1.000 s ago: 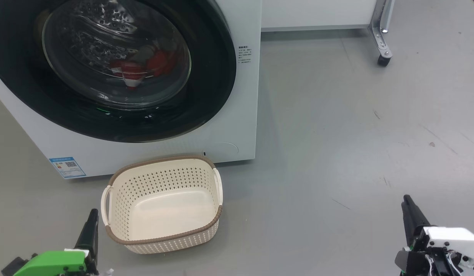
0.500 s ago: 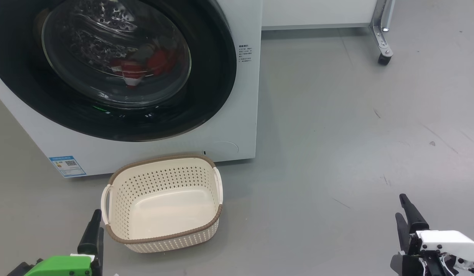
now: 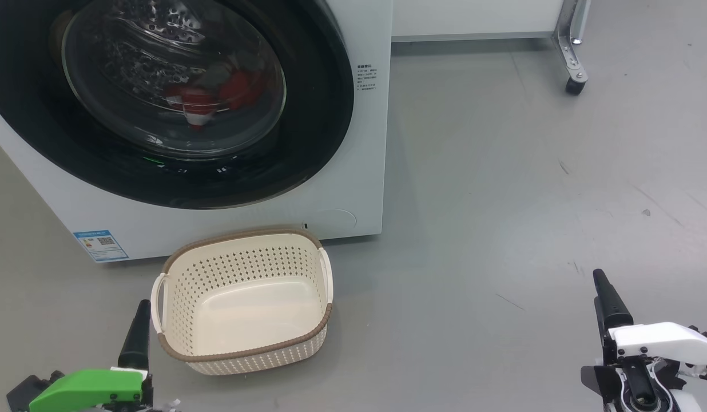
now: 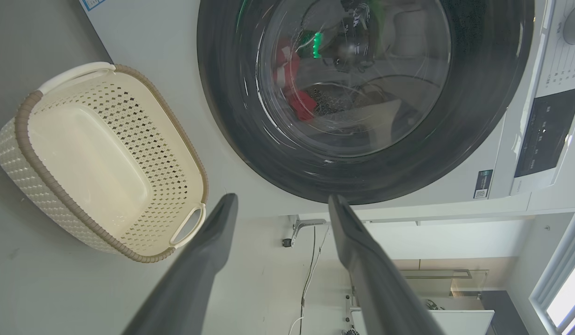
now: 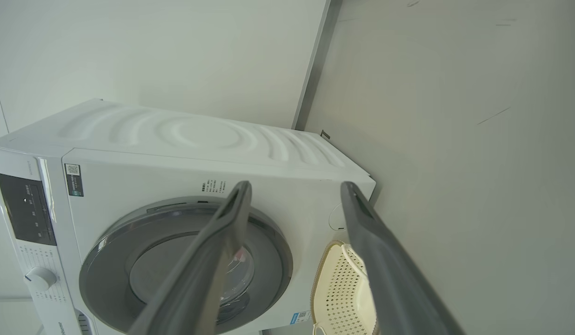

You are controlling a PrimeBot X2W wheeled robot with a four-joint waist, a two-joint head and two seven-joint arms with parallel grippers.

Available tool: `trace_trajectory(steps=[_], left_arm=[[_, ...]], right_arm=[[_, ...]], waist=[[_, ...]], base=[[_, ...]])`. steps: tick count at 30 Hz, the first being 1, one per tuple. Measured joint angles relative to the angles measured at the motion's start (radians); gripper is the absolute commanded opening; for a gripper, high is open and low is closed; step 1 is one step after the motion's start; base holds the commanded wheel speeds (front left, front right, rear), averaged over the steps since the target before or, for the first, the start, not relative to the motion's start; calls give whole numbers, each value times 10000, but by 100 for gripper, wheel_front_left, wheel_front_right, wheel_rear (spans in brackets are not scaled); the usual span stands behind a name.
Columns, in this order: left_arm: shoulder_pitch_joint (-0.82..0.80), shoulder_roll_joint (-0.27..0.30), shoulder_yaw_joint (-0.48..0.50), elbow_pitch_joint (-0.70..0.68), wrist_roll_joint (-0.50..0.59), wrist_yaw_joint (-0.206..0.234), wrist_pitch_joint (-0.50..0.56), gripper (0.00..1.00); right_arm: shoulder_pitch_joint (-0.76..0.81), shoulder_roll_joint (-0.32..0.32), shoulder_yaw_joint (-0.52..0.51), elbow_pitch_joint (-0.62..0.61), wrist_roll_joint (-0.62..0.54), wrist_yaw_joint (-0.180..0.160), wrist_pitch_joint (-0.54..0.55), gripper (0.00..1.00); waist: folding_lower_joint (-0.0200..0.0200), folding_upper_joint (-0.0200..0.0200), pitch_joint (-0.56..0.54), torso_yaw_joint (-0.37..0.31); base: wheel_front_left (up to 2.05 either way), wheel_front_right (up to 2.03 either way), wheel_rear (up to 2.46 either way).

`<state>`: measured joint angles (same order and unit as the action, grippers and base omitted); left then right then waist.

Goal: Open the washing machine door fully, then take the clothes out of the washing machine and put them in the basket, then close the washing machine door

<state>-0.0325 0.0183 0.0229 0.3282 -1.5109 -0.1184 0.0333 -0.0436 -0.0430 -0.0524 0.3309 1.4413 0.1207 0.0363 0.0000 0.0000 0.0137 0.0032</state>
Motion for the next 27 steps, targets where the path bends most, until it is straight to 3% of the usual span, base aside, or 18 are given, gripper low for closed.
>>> trace_trajectory(steps=[14,27], left_arm=[[-242,464,-616,107,1521,0,-581,100],[-357,757,-823,155,3591,-12,-968,100]], right_arm=[[-452,-380,688,255,-1824,-4,-548,100],[-829,-637,1294,491,-3584,-270,-961,100]], waist=[[0,0,42,30],[0,0,47,63]], base=[[0,0,0],[0,0,0]])
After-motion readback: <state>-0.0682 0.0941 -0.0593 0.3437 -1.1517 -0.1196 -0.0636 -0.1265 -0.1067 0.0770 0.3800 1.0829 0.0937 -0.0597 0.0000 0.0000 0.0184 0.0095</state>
